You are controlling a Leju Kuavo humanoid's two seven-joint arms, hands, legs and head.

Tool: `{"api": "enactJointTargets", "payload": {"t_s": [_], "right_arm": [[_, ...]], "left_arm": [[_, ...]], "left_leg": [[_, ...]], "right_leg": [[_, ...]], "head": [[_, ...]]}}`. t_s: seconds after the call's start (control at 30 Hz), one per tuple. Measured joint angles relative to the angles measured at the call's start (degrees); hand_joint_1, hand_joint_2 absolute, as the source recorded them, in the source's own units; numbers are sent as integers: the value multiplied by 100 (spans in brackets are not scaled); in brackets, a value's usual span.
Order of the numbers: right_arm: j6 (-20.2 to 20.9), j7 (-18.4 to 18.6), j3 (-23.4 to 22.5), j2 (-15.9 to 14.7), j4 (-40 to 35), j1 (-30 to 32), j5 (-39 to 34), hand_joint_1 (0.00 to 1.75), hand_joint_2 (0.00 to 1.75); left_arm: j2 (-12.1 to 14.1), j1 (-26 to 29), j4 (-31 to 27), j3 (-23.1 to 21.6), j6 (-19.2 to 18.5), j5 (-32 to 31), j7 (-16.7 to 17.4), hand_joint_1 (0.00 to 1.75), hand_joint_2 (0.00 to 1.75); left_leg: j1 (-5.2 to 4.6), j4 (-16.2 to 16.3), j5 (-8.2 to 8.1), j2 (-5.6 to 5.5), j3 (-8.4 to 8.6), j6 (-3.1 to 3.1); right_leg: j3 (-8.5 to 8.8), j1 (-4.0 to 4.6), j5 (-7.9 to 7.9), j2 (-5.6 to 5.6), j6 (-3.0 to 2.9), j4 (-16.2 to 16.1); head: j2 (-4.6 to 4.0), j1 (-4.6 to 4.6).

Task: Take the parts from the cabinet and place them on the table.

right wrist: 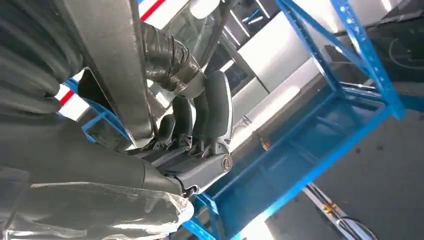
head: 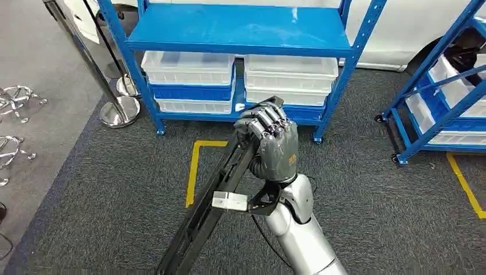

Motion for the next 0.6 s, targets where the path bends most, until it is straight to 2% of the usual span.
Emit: {"api": "enactJointTargets", "payload": {"t_s": [0.03, 0.07, 0.1, 0.13, 0.17, 0.2, 0.23, 0.27, 0.3, 0.33, 0.37, 0.4, 0.43, 0.47, 0.5, 0.53, 0.57, 0.6], "right_arm": [[0, 0, 0, 0, 2, 3, 0, 175, 175], [0, 0, 0, -2, 2, 5, -2, 175, 175], [0, 0, 0, -7, 2, 9, -2, 175, 175], [0, 0, 0, -9, 4, 10, -2, 175, 175], [0, 0, 0, -13, 4, 11, -4, 175, 175], [0, -2, 0, -13, 4, 11, -7, 175, 175], [0, -4, 0, -13, 4, 4, -9, 175, 175], [0, -9, 0, -11, 4, -7, -9, 175, 175], [0, -11, 0, -2, 2, -19, -7, 175, 175], [0, -13, 0, 4, 0, -18, -7, 175, 175], [0, -18, 0, 7, 0, -24, -9, 175, 175], [2, -20, 2, 7, 2, -34, -9, 175, 175], [2, -20, 2, 7, 9, -26, -9, 175, 175], [4, -20, 2, 7, 13, -28, -11, 175, 175], [4, -20, 2, 13, 15, -30, -13, 175, 175], [4, -20, 4, 18, 15, -31, -13, 175, 175], [4, -15, 4, 17, 22, -30, -13, 175, 175], [4, -11, 4, 17, 35, -29, -13, 175, 175]], "left_arm": [[0, 1, 0, 0, 0, 0, -2, 0, 0], [0, 3, 0, -2, 0, 0, -2, 0, 0], [0, 6, 0, -2, 0, 0, -2, 0, 0], [0, 9, 0, -2, 0, 0, 0, 0, 0], [0, 9, 0, -2, 0, 0, 0, 0, 0], [0, 9, 0, -2, 0, 0, 0, 0, 0], [0, 7, 0, -4, 0, 0, 0, 0, 0], [0, 4, 0, -7, 0, 0, 0, 0, 0], [0, 4, 0, -9, 0, 0, 0, 0, 0], [0, 5, 0, -13, 0, 0, 2, 0, 0], [2, -3, 0, -13, 2, 2, 4, 0, 0], [0, -13, 0, -13, 2, 2, 4, 0, 0], [2, -6, 0, -15, 0, 2, 7, 0, 0], [2, -7, 0, -15, 0, 2, 11, 0, 0], [4, 1, 0, -15, 0, 2, 13, 0, 0], [4, 0, 0, -17, 0, 2, 15, 0, 0], [4, -6, 0, -17, 0, 2, 15, 0, 0], [4, -8, 0, -17, 0, 2, 15, 0, 0]], "left_leg": [[-14, 4, 66, 1, -84, 7], [-25, 10, 130, 6, -169, 13], [-33, 19, 196, 9, -257, 11], [-37, 38, 261, 14, -367, 3], [-37, 62, 314, 16, -463, -5], [-36, 96, 365, 16, -567, -18], [-32, 133, 415, 14, -671, -42], [-31, 183, 450, 11, -727, -69], [-47, 213, 474, 9, -792, -104], [-43, 219, 528, 11, -794, -137], [-29, 196, 578, 13, -794, -173], [-29, 186, 636, 9, -815, -208], [-30, 198, 658, -10, -846, -244], [4, 287, 472, -22, -905, -266], [6, 517, 144, -21, -992, -288], [16, 903, -227, -19, -1083, -308], [20, 1316, -522, -17, -1164, -326], [20, 1630, -661, -17, -1193, -340]], "right_leg": [[-85, -1, -347, 2, 12, 393], [-169, -3, -595, 2, 23, 814], [-216, -7, -674, 1, 31, 1168], [-188, -11, -546, 1, 34, 1369], [-63, -15, -330, 1, 32, 1321], [175, -21, -104, 0, 27, 1077], [527, -25, 0, -1, 18, 634], [885, -25, -139, -2, 1, 161], [1169, 14, -407, 6, -13, -303], [1215, 29, -453, 15, -26, -416], [1172, 40, -401, 17, -39, -425], [1150, 50, -373, 14, -67, -418], [1085, 21, -293, -2, -121, -469], [1065, 16, -226, -28, -169, -472], [995, 15, -169, -27, -218, -473], [924, 21, -105, -29, -234, -471], [846, 31, -42, -30, -240, -469], [767, 36, 19, -34, -244, -466]], "head": [[0, 2], [0, 0], [0, 2], [0, 0], [0, 2], [0, 0], [0, 0], [0, 0], [0, 0], [0, -7], [0, 4], [0, -5], [0, 0], [0, -4], [0, 0], [0, -5], [0, 0], [0, -5]]}}
